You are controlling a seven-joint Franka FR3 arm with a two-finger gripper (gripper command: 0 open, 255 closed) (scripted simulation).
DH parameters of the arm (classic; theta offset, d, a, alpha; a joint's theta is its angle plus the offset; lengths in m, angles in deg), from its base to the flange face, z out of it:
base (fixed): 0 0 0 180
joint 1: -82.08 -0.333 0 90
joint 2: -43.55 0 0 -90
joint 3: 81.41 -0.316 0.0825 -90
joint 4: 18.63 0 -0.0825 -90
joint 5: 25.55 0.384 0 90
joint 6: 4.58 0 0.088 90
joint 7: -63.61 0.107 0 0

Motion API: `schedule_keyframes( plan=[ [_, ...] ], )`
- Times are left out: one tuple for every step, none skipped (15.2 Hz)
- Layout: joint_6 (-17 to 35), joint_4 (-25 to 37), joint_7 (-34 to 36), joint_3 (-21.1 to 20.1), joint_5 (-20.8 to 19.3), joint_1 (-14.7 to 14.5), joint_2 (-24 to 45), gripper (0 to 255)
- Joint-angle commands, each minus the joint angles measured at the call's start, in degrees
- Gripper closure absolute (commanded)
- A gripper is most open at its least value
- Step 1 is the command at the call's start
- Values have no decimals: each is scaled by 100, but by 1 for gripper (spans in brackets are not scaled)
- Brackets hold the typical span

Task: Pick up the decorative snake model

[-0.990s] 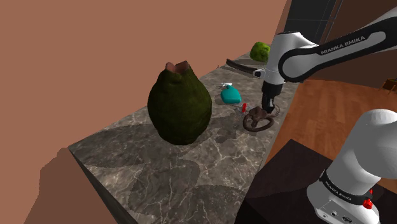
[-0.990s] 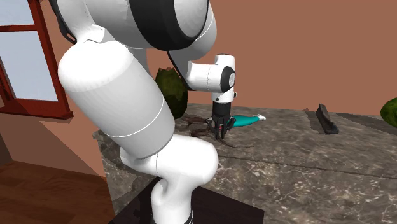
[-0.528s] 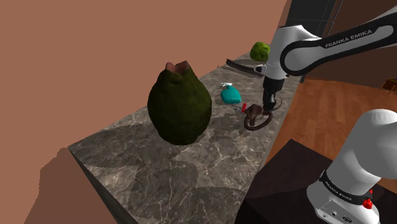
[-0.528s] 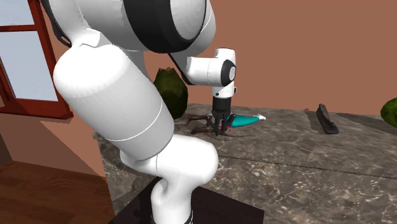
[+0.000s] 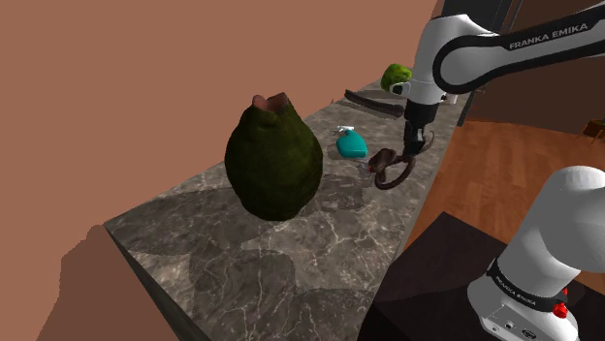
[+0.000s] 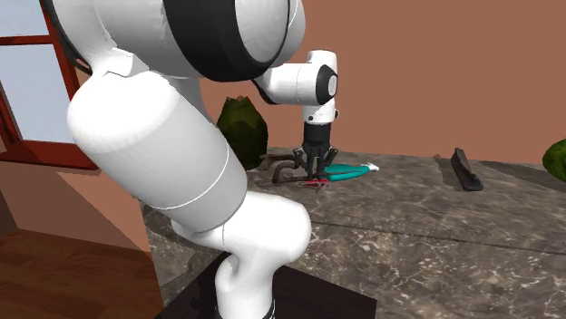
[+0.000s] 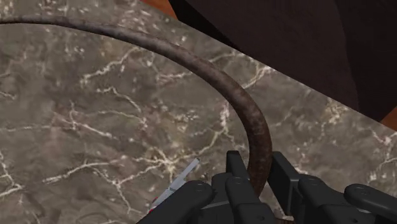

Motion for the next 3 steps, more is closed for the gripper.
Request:
schedule_keyframes(
  plan=[
    [-180, 120, -3, -16, 9, 0, -58, 255],
    [-193, 129, -3, -17, 10, -1, -62, 255],
    [-192, 130, -3, -17, 10, -1, -62, 255]
  ],
)
